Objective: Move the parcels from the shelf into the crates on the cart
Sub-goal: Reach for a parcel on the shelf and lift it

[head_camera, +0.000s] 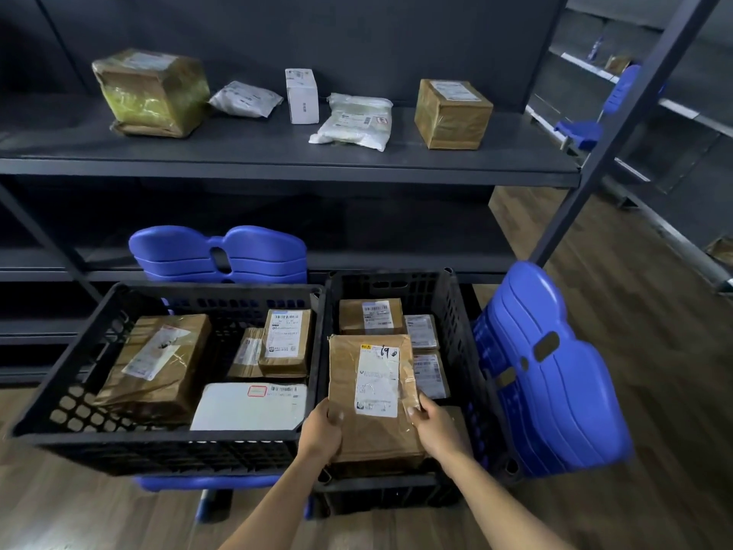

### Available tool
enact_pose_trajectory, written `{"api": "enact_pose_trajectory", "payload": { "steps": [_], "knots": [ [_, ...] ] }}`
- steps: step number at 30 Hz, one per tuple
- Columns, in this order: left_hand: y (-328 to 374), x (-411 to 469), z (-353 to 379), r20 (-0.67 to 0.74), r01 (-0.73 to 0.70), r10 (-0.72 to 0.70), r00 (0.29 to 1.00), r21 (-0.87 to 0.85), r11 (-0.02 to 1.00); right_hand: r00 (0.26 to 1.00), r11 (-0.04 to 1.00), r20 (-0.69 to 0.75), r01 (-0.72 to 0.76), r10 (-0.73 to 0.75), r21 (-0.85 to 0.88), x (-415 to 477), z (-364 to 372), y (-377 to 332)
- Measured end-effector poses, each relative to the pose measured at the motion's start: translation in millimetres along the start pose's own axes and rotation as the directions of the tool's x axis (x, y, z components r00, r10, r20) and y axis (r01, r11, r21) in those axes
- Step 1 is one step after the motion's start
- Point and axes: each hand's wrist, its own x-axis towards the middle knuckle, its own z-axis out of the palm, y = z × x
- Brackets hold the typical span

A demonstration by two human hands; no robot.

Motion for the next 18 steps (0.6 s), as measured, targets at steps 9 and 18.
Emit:
{"api": "enact_pose_trajectory", "payload": {
  "steps": [9,18],
  "knots": [
    [-16,13,25,-0.057,-0.042,0.048,0.997,0.102,0.994,1.0,0.999,-0.009,-0.025,0.025,-0.03,22,17,29],
    [-20,14,45,-0.053,0.004,0.017,0.998,0.358,0.934,0.999,0.998,0.019,-0.036,0.037,-0.047,35,29,47]
  ]
}}
